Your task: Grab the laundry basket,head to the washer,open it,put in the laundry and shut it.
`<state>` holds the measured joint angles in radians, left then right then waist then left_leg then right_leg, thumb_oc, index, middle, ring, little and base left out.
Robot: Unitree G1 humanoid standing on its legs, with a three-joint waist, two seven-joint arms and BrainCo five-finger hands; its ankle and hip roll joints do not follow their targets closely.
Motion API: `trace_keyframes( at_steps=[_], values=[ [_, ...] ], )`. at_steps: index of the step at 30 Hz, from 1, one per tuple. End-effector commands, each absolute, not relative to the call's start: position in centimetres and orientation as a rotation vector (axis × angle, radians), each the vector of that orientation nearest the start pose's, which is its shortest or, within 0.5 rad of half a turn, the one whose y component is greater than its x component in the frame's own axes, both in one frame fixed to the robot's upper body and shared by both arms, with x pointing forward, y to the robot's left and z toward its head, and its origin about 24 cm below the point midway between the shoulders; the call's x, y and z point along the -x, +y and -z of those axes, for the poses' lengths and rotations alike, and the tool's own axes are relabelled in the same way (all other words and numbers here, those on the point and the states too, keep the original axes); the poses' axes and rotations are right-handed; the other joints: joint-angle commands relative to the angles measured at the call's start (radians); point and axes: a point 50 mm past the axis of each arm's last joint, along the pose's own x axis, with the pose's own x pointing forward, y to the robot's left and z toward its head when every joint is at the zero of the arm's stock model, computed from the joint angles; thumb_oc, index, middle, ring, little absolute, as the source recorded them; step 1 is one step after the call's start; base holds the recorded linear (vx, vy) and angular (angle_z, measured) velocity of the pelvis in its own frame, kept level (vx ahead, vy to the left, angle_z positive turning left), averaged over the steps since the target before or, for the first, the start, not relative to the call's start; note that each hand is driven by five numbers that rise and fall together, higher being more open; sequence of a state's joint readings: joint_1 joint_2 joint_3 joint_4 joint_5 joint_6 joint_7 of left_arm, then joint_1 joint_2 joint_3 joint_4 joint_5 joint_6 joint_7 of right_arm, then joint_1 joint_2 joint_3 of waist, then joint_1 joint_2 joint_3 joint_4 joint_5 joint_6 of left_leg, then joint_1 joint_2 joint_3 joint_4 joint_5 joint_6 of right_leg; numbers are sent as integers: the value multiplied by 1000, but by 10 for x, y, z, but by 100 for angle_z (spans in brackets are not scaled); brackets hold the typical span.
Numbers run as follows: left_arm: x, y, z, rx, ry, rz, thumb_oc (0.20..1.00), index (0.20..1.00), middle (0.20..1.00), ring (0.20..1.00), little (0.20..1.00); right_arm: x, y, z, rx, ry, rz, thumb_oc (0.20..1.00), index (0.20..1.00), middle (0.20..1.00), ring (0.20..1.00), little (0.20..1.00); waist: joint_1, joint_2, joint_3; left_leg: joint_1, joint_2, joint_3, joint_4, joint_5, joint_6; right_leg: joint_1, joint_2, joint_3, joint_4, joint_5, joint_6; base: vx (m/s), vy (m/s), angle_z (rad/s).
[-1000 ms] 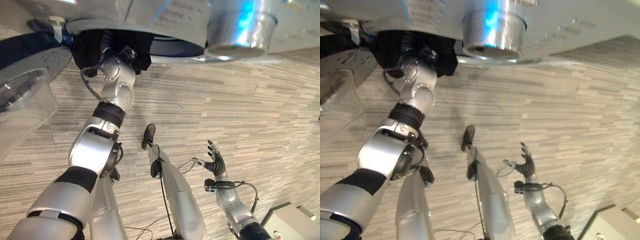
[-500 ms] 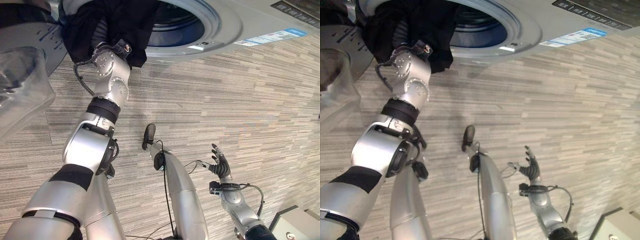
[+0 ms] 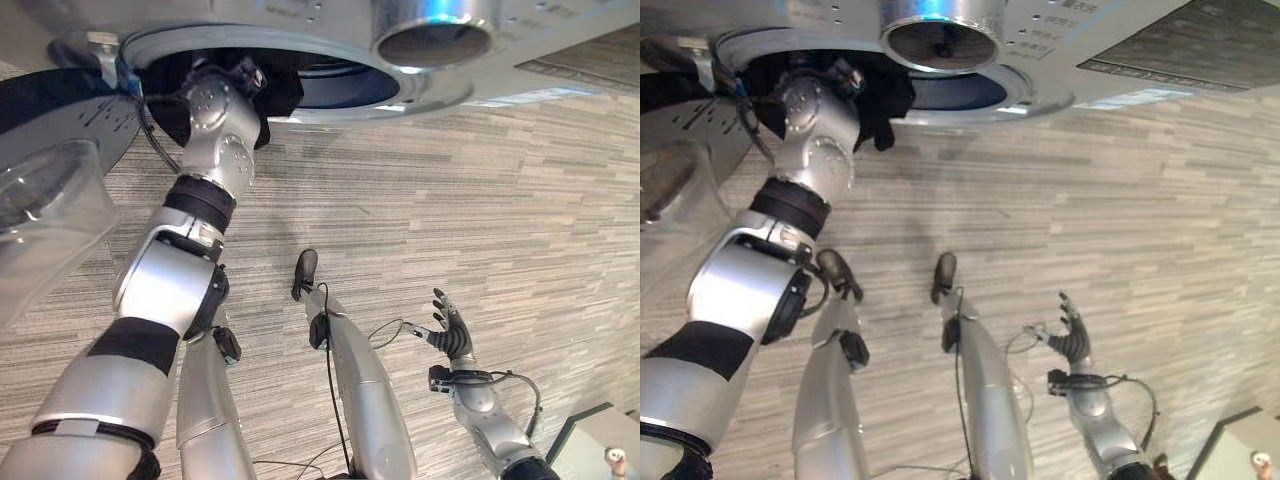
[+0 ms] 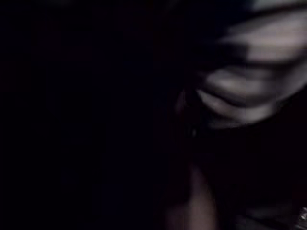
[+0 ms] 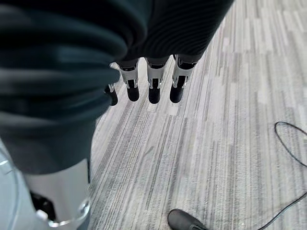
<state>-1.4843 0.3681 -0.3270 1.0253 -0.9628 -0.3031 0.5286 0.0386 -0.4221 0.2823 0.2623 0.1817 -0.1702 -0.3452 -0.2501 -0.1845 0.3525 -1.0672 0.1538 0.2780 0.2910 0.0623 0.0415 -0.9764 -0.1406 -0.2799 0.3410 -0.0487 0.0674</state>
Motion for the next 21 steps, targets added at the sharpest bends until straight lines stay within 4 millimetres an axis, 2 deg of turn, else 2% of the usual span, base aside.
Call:
trace_keyframes(
  at_steps=[1, 3, 6, 7, 9, 10, 13, 14, 15, 17, 18, 21],
  values=[
    [-387, 158, -413, 427, -722, -285, 200, 200, 200, 200, 200, -207, -249, 7, 359, 192, 258, 1000, 1000, 1000, 1000, 1000, -47, 18, -62, 26, -82, 10, 0, -235, 73, 166, 82, -9, 93, -142, 3, 40, 33, -9],
    [-374, 157, -443, 368, -796, -280, 200, 200, 200, 200, 200, -205, -261, 1, 381, 179, 292, 1000, 1000, 1000, 1000, 1000, -56, 23, -66, 21, -89, 16, -17, -232, 69, 171, 83, -4, 56, -138, 5, 22, 35, -8],
    [-368, 154, -455, 355, -828, -272, 200, 200, 200, 200, 200, -204, -266, -2, 381, 172, 312, 1000, 1000, 1000, 1000, 1000, -55, 26, -65, 19, -94, 18, -31, -229, 68, 174, 85, -2, 33, -130, 10, 11, 36, -11],
    [-357, 146, -472, 368, -885, -247, 200, 200, 200, 200, 200, -198, -274, -4, 377, 171, 349, 1000, 1000, 1000, 1000, 1000, -56, 33, -75, 14, -101, 22, -47, -226, 64, 188, 85, 1, -4, -129, 15, 17, 41, -8],
    [-348, 125, -478, 420, -941, -186, 200, 200, 200, 200, 200, -188, -275, 1, 368, 202, 363, 1000, 1000, 1000, 1000, 1000, -50, 43, -84, 12, -112, 25, -50, -226, 65, 198, 82, 0, -10, -124, 19, 21, 55, 0],
    [-347, 115, -474, 515, -935, -147, 1000, 1000, 1000, 1000, 1000, -182, -277, 5, 378, 230, 368, 1000, 1000, 1000, 1000, 1000, -45, 49, -86, 14, -120, 26, -52, -224, 64, 208, 76, -1, -15, -123, 20, 27, 61, 3],
    [-329, 80, -473, 757, -975, 51, 1000, 1000, 1000, 1000, 1000, -178, -277, 12, 370, 265, 368, 1000, 1000, 1000, 1000, 1000, -40, 51, -79, 31, -129, 27, -71, -211, 58, 212, 77, 1, -11, -145, 11, 15, 45, 6],
    [-329, 80, -472, 758, -974, 51, 1000, 1000, 1000, 1000, 1000, -177, -277, 12, 370, 267, 369, 1000, 1000, 1000, 1000, 1000, -39, 51, -80, 33, -129, 28, -73, -210, 58, 214, 77, 1, -11, -145, 11, -6, 33, 6],
    [-320, 72, -472, 835, -1001, 120, 1000, 1000, 1000, 1000, 1000, -176, -275, 12, 379, 268, 358, 1000, 1000, 1000, 1000, 1000, -39, 48, -76, 37, -129, 32, -77, -207, 57, 215, 81, 0, -12, -145, 11, 0, 0, 0],
    [-322, 68, -465, 888, -973, 136, 1000, 1000, 1000, 1000, 1000, -178, -274, 11, 380, 261, 348, 1000, 1000, 1000, 1000, 1000, -40, 43, -74, 40, -130, 32, -79, -205, 56, 216, 83, 2, -17, -143, 11, -5, 15, 0],
    [-319, 61, -456, 1032, -943, 173, 1000, 1000, 1000, 1000, 1000, -178, -271, 11, 389, 260, 327, 1000, 1000, 1000, 1000, 1000, -42, 33, -70, 45, -131, 34, -83, -199, 56, 217, 88, 1, -17, -137, 11, -21, -2, -4],
    [-306, 50, -453, 1208, -936, 229, 1000, 1000, 1000, 1000, 1000, -181, -266, 9, 417, 245, 278, 1000, 1000, 1000, 1000, 1000, -51, 19, -61, 64, -128, 31, -92, -193, 53, 214, 96, 4, -7, -146, 3, 0, 0, 0]
  ],
)
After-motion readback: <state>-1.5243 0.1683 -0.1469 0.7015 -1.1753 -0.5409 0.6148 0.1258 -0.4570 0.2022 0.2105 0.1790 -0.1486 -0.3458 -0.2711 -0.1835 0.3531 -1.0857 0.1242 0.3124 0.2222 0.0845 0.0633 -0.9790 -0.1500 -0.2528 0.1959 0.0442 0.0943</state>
